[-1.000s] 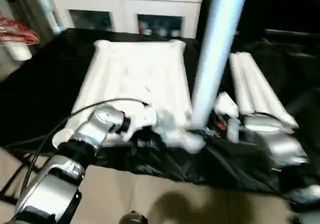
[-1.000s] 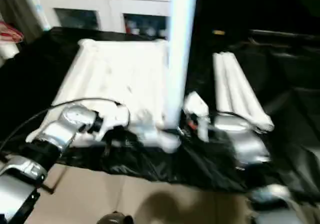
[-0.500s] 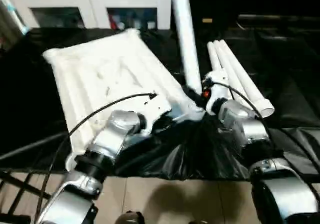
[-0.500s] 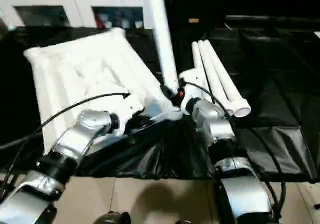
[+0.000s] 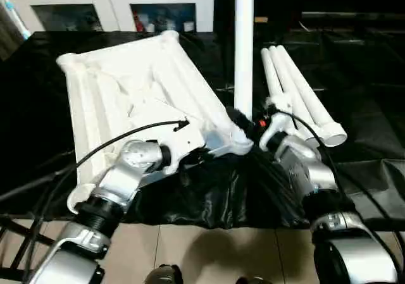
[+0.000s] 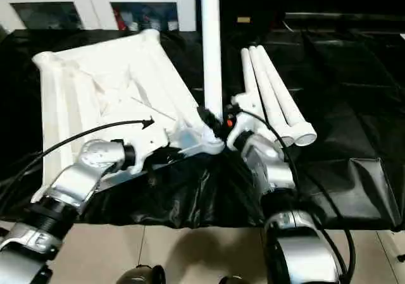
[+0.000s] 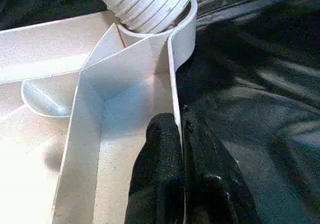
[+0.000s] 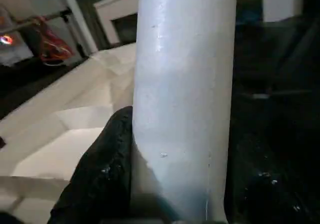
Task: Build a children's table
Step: Insert table leg to table base
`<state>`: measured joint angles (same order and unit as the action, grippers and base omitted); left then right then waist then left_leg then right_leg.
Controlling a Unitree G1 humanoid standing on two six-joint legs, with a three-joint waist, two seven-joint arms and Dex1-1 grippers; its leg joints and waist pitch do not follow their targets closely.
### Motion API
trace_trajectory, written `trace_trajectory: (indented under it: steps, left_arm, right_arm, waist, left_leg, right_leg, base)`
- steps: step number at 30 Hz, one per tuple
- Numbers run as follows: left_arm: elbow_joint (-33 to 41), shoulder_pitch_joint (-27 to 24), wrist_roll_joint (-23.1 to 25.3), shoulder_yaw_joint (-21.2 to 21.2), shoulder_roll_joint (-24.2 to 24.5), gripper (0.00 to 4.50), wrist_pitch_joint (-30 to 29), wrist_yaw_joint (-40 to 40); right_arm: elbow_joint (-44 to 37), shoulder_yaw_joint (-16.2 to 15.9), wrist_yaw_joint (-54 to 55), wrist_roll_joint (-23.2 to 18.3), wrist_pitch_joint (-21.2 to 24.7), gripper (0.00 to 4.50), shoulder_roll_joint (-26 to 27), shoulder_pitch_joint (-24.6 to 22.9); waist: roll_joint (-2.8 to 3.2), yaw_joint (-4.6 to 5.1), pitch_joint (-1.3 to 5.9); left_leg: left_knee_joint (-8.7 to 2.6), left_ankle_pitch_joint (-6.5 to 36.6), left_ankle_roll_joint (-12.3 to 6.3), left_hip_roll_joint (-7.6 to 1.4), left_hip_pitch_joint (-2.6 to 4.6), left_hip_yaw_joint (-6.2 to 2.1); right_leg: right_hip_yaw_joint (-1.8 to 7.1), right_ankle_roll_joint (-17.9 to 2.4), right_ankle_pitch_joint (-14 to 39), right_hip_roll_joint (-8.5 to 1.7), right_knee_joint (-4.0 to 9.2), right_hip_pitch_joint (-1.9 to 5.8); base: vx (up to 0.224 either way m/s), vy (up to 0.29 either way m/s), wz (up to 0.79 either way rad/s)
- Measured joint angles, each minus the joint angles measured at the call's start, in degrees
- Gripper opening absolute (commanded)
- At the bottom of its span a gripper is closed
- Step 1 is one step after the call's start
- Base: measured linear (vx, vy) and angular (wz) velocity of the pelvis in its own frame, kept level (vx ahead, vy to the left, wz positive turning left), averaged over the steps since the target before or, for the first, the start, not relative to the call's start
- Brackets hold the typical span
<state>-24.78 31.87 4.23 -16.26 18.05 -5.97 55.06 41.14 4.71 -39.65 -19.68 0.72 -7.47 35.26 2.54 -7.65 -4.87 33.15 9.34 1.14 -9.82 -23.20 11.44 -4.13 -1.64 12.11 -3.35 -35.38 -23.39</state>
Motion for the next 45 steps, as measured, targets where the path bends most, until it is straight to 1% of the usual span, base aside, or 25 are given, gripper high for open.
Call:
trace_trajectory:
  steps: [3, 6, 7, 8, 10, 12, 13, 14, 15, 16, 18, 20, 23, 24, 26, 28, 30, 31, 33, 35, 38, 39, 40, 43, 45]
  left_arm:
    - [0.2, 0.2, -3.5, 1.1, 1.4, 0.64, 0.7, 4.5]
    - [1.1, 1.7, -6.5, 3.0, 1.3, 0.87, 2.9, 6.4]
    - [1.4, 2.2, -7.1, 3.5, 1.3, 0.87, 3.0, 6.7]
    - [1.7, 2.6, -7.8, 4.2, 1.1, 0.87, 2.9, 6.8]
    - [1.9, 4.9, -9.9, 6.3, -0.6, 0.93, 0.1, 6.0]
    - [1.0, 9.8, -10.2, 7.6, -1.4, 0.95, -2.4, 3.1]
    - [-0.5, 12.4, -9.6, 8.1, -1.9, 0.95, -3.0, 0.5]
    - [-2.3, 14.8, -8.9, 8.7, -2.5, 0.95, -3.4, -2.4]
    - [-5.3, 18.1, -8.0, 9.7, -3.9, 0.95, -4.2, -7.1]
    - [-7.2, 20.1, -7.5, 10.3, -4.9, 0.95, -4.9, -10.3]
    - [-10.4, 23.0, -6.8, 11.0, -7.0, 0.95, -5.5, -16.2]
    - [-12.9, 25.0, -6.6, 11.6, -9.1, 0.95, -6.3, -20.0]
    - [-12.4, 27.2, -7.5, 11.8, -13.6, 0.95, -7.1, -20.0]
    - [-11.8, 27.7, -8.4, 11.8, -14.8, 0.95, -7.1, -19.2]
    - [-10.1, 27.6, -10.3, 11.7, -16.7, 0.95, -7.5, -17.5]
    - [-4.1, 26.0, -15.7, 11.4, -19.0, 0.95, -8.0, -12.4]
    - [1.5, 24.7, -19.6, 10.4, -20.5, 0.95, -8.9, -8.7]
    - [2.7, 24.4, -20.3, 10.0, -20.8, 0.95, -9.2, -8.1]
    - [3.0, 24.0, -20.1, 9.6, -20.7, 0.95, -8.8, -7.7]
    - [1.8, 23.9, -18.6, 9.7, -20.5, 0.95, -7.4, -8.5]
    - [-1.4, 24.0, -16.6, 10.4, -19.9, 0.95, -5.4, -11.8]
    - [-2.5, 24.0, -15.8, 11.0, -18.5, 0.95, -5.2, -13.3]
    - [-3.2, 23.9, -15.6, 11.3, -17.3, 1.22, -5.2, -14.2]
    - [-3.5, 23.4, -15.1, 11.9, -14.2, 1.29, -5.4, -14.7]
    - [-3.7, 22.4, -13.9, 11.6, -12.4, 1.49, -5.3, -14.6]
  right_arm:
    - [-3.6, 0.0, -2.2, -1.2, 1.6, 1.90, -0.7, -2.1]
    - [-6.3, 0.0, -3.0, -1.2, 2.6, 1.90, -2.3, -2.5]
    - [-7.0, 0.0, -3.2, -1.2, 2.7, 1.90, -2.4, -2.5]
    - [-7.5, 0.0, -3.4, -1.2, 2.8, 1.90, -2.3, -2.5]
    - [-9.2, -0.1, -3.5, -1.2, 3.2, 1.90, -2.8, -3.4]
    - [-10.1, -0.2, -3.4, -1.3, 4.1, 1.90, -2.7, -3.9]
    - [-10.9, -0.3, -3.4, -1.3, 4.4, 1.90, -2.7, -4.3]
    - [-11.7, -0.4, -3.4, -1.3, 4.8, 1.90, -2.7, -4.5]
    - [-12.3, -0.6, -3.3, -1.2, 5.1, 1.90, -2.8, -4.5]
    - [-12.8, -0.8, -3.3, -1.2, 5.3, 1.90, -2.7, -4.5]
    - [-13.5, -1.1, -3.3, -1.1, 5.3, 1.90, -2.7, -4.5]
    - [-13.5, -1.2, -3.3, -0.8, 5.4, 1.90, -2.9, -4.5]
    - [-13.6, -1.3, -3.0, -0.4, 5.4, 1.90, -3.0, -4.5]
    - [-13.6, -1.2, -2.8, -0.4, 5.4, 1.90, -3.3, -4.3]
    - [-13.6, -1.2, -2.6, -0.3, 5.4, 1.90, -3.4, -4.1]
    - [-13.7, -1.3, -2.5, 0.2, 5.5, 1.90, -4.2, -4.1]
    - [-13.6, -1.1, -2.2, 0.3, 5.5, 1.90, -4.5, -4.2]
    - [-13.5, -1.1, -2.2, 0.3, 5.5, 1.90, -4.5, -4.3]
    - [-13.5, -1.0, -2.2, 0.4, 5.7, 1.90, -4.6, -4.3]
    - [-13.3, -1.1, -2.1, 0.9, 6.3, 1.90, -4.7, -4.3]
    - [-13.0, -1.2, -1.9, 1.1, 6.7, 1.90, -4.7, -4.3]
    - [-13.2, -1.4, -1.9, 1.4, 6.6, 1.90, -4.7, -4.3]
    - [-13.3, -1.6, -1.9, 1.4, 6.6, 1.90, -4.7, -4.3]
    - [-13.4, -1.6, -1.6, 1.6, 6.6, 1.89, -5.2, -4.3]
    - [-13.3, -1.6, -0.8, 2.2, 6.6, 1.89, -5.3, -4.1]
  waist:
    - [0.00, -0.87, 0.00]
    - [0.02, -1.92, 0.01]
    - [0.04, -2.10, 0.02]
    - [0.05, -2.14, 0.04]
    - [0.04, -2.55, 0.03]
    - [0.06, -2.75, 0.04]
    - [0.06, -2.83, 0.04]
    - [0.06, -2.83, 0.04]
    - [0.07, -2.84, 0.05]
    - [0.05, -2.82, 0.06]
    - [0.03, -2.91, 0.07]
    - [0.02, -3.05, 0.08]
    - [0.05, -3.78, 0.09]
    - [0.06, -3.91, 0.11]
    - [0.06, -4.02, 0.11]
    - [0.06, -4.18, 0.11]
    - [0.15, -4.32, 0.17]
    - [0.19, -4.25, 0.19]
    - [0.21, -3.87, 0.20]
    - [0.21, -3.68, 0.20]
    - [0.21, -3.52, 0.20]
    - [0.21, -3.35, 0.20]
    - [0.20, -3.25, 0.19]
    - [0.18, -3.19, 0.18]
    - [0.18, -3.16, 0.18]
  left_leg:
    - [0.19, 0.0, -0.04, -0.02, -0.06, 0.01]
    - [0.60, 0.0, -0.03, -0.06, -0.10, 0.00]
    - [0.71, 0.1, 0.11, -0.07, -0.07, 0.00]
    - [0.78, 0.1, 0.17, -0.07, -0.04, 0.00]
    - [0.89, 0.0, 0.30, -0.12, -0.05, 0.01]
    - [0.99, 0.0, 0.33, -0.14, 0.00, 0.05]
    - [1.04, 0.0, 0.33, -0.14, 0.01, 0.04]
    - [1.09, 0.0, 0.33, -0.14, 0.03, 0.04]
    - [1.19, 0.0, 0.32, -0.14, 0.06, 0.03]
    - [1.21, 0.0, 0.32, -0.13, 0.05, 0.03]
    - [1.25, 0.0, 0.27, -0.10, 0.01, 0.03]
    - [1.29, 0.0, 0.22, -0.11, -0.16, 0.02]
    - [1.44, -0.1, -0.14, -0.13, -0.63, -0.03]
    - [1.64, -0.1, -0.24, -0.15, -0.92, -0.06]
    - [1.99, 0.1, -0.44, -0.18, -1.20, -0.06]
    - [2.51, 0.2, -0.67, -0.23, -1.52, -0.06]
    - [2.98, 0.3, -0.82, -0.25, -1.77, -0.06]
    - [3.09, 0.3, -0.82, -0.25, -1.77, -0.06]
    - [3.17, 0.1, -1.02, -0.25, -1.71, -0.06]
    - [3.15, 0.0, -0.83, -0.25, -1.57, -0.06]
    - [3.12, 0.0, -0.76, -0.21, -1.11, -0.04]
    - [3.09, 0.0, -0.76, -0.17, -0.98, -0.03]
    - [3.07, 0.0, -0.75, -0.15, -0.91, -0.03]
    - [3.02, 0.0, -0.72, -0.07, -0.89, -0.02]
    - [2.98, 0.0, -0.72, 0.02, -0.86, 0.05]
  right_leg:
    - [0.01, 0.0, 0.0, 0.00, -0.16, -0.04]
    - [0.02, 0.0, 0.0, -0.03, -0.53, -0.07]
    - [0.03, 0.0, 0.0, -0.05, -0.64, -0.06]
    - [0.05, 0.0, 0.0, -0.07, -0.72, -0.03]
    - [0.04, 0.1, -0.1, -0.08, -0.78, 0.02]
    - [0.09, 0.1, -0.3, -0.09, -0.80, 0.10]
    - [0.09, 0.1, -0.3, -0.09, -0.80, 0.15]
    - [0.11, 0.1, -0.3, -0.09, -0.79, 0.18]
    - [0.11, 0.2, -0.4, -0.10, -0.79, 0.25]
    - [0.12, 0.2, -0.4, -0.11, -0.77, 0.26]
    - [0.12, 0.3, -0.4, -0.14, -0.74, 0.27]
    - [0.09, 0.3, -0.4, -0.14, -0.74, 0.16]
    - [0.02, 0.3, -0.4, -0.14, -0.81, -0.16]
    - [0.00, 0.3, -0.4, -0.14, -0.91, -0.37]
    - [0.01, 0.3, -0.4, -0.16, -1.15, -0.63]
    - [0.00, 0.3, -0.4, -0.21, -1.44, -0.87]
    - [0.02, 0.3, -0.4, -0.27, -1.72, -1.06]
    - [0.04, 0.3, -0.5, -0.27, -1.77, -1.06]
    - [0.07, 0.4, -0.7, -0.27, -1.75, -0.96]
    - [0.07, 0.4, -0.9, -0.27, -1.65, -0.79]
    - [0.10, 0.7, -0.8, -0.37, -1.56, -0.35]
    - [0.10, 0.8, -0.8, -0.42, -1.56, -0.29]
    - [0.09, 0.8, -0.8, -0.48, -1.56, -0.28]
    - [-0.01, 0.9, -0.8, -0.67, -1.57, -0.32]
    - [-0.01, 1.0, -0.9, -0.82, -1.58, -0.32]
  base:
    - [0.000, 0.000, 0.00]
    - [0.000, 0.000, 0.00]
    - [0.000, 0.000, 0.00]
    - [0.000, 0.000, 0.00]
    - [0.000, 0.000, 0.00]
    - [-0.027, 0.005, 0.02]
    - [0.000, 0.000, 0.00]
    - [0.000, 0.000, 0.00]
    - [0.000, 0.000, 0.00]
    - [0.000, 0.000, 0.00]
    - [0.000, 0.000, 0.00]
    - [0.000, 0.000, 0.00]
    - [0.000, 0.000, 0.00]
    - [0.000, 0.000, 0.00]
    - [0.000, 0.000, 0.00]
    - [0.000, 0.000, 0.00]
    - [0.000, 0.000, 0.00]
    - [0.000, 0.000, 0.00]
    - [0.000, 0.000, 0.00]
    - [-0.060, 0.009, 0.01]
    - [-0.047, 0.010, 0.00]
    - [0.000, 0.000, 0.00]
    - [0.000, 0.000, 0.00]
    - [0.000, 0.000, 0.00]
    - [0.000, 0.000, 0.00]
